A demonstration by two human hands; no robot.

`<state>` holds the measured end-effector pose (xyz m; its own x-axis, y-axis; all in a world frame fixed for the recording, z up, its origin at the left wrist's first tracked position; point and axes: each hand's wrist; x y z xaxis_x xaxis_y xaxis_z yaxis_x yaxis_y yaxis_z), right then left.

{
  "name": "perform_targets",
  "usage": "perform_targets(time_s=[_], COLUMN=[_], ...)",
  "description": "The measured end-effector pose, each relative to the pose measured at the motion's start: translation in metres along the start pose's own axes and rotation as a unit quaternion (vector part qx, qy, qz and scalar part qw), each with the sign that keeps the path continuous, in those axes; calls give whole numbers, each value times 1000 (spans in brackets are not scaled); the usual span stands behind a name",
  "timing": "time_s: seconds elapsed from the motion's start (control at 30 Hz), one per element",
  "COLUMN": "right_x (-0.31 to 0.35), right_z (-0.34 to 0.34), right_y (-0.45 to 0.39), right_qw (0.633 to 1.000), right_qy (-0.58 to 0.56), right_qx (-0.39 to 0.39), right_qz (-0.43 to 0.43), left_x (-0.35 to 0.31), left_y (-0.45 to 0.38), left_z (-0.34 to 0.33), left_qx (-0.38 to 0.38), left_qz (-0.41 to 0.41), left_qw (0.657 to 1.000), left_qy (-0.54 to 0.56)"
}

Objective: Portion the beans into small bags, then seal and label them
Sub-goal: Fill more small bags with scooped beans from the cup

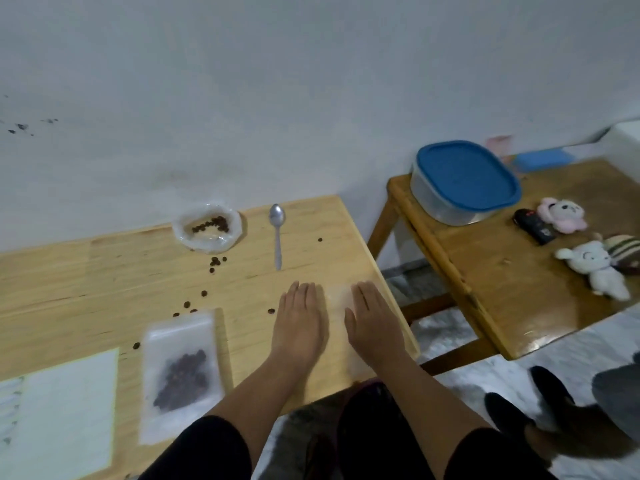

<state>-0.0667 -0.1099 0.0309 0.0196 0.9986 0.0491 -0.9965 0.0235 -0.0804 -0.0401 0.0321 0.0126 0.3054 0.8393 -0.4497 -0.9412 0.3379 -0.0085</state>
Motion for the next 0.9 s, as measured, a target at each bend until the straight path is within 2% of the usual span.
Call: perform_targets(time_s=[0.3, 0.43, 0.53, 0.6, 0.67, 0.73, 0.9], right_x=[-48, -52, -55, -57, -58, -61, -52], right_z=[-46, -60, -66, -67, -61, -52, -13], right_y=[18, 21, 21, 22, 19, 10, -37], right_qw=[1000, 998, 997, 996, 993, 985, 982], right_qy=[-8, -40, -56, -71, -109, -162, -172], right_qx=[2, 25, 21, 17, 17, 27, -72], right_qz=[-27, -44, -45, -42, -50, -57, -16], left_x=[-19, -27, -29, -33, -35, -35, -25], left_y=[-4, -14, -23, -29, -36, -41, -49], left_z=[-67, -67, -66, -57, -46, -35, -4], left_qx=[52, 16, -19, -44, -64, -69, -115], left_qz=[8, 0, 22, 106, 160, 174, 129], left_qw=[996, 999, 998, 972, 940, 921, 922], left_qy=[-66, -28, 64, 203, 296, 342, 347])
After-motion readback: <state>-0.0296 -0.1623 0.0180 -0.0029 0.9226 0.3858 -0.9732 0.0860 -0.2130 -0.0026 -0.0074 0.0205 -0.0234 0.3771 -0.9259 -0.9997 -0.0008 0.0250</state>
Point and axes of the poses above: each hand's wrist, its own y-axis away from the middle knuckle, its own z-axis out of the back of the hand, x = y × z, and after that the axes turned 6 degrees about y, right-handed
